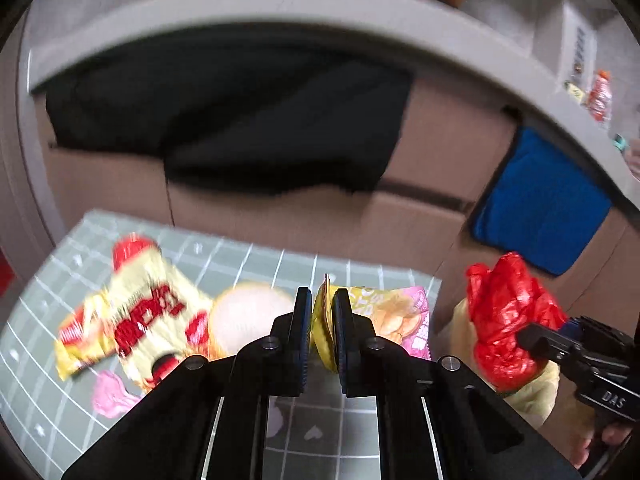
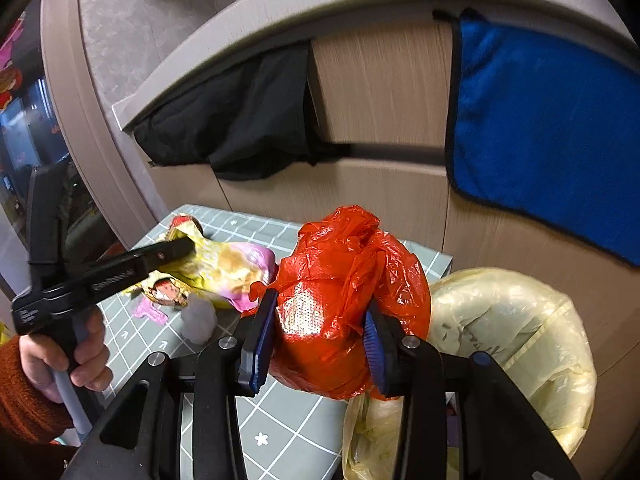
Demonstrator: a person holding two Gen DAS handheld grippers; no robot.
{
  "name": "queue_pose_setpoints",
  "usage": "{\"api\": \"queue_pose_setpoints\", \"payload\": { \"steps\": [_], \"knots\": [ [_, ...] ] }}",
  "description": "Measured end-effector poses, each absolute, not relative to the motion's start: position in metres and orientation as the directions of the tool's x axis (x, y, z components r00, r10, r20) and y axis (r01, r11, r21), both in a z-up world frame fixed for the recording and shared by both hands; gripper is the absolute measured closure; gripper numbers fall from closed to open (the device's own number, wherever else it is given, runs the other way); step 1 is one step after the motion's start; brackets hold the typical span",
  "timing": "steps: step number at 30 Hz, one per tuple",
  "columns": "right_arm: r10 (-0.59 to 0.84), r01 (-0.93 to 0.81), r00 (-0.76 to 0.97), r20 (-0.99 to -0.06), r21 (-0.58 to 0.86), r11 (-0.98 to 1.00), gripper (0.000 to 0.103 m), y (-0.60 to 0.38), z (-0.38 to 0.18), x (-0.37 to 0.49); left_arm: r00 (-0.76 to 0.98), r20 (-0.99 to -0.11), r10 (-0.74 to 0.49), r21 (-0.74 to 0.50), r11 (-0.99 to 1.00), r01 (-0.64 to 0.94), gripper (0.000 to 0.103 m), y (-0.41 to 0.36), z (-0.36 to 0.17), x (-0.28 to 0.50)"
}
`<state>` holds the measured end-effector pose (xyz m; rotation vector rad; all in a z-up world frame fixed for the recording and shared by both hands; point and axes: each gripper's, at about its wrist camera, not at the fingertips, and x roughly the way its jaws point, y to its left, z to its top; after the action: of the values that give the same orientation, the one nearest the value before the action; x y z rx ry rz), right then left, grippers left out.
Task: Collect trash
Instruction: 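Lift the red bag toward the bin while the left gripper grasps a yellow wrapper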
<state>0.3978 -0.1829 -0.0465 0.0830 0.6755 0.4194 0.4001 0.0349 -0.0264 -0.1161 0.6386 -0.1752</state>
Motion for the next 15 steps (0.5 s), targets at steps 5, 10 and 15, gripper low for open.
{"api": "queue_pose_setpoints", "payload": {
  "steps": [5,10,15],
  "knots": [
    [0.378,-0.336,0.740,-0.556,0.180,0.924,0.066,-0.197,-0.027,0.387,0.821,-0.525,-0.227,-0.117,0.974,0.194,0.091,0.007,0.005,0.378],
    [0.345,-0.305,0.781,-0.521,0.163,0.938,0.066,-0.223,-0.009,0.373,0.815,-0.506,-0.282,-0.124,0.959,0.255,0.091,-0.026,0.021,0.372],
    [0.298,-0.252,0.815,-0.496,0.160,0.954,0.066,-0.254,0.002,0.361,0.796,-0.498,-0.344,-0.134,0.937,0.321,0.091,-0.063,0.028,0.367]
  ]
}}
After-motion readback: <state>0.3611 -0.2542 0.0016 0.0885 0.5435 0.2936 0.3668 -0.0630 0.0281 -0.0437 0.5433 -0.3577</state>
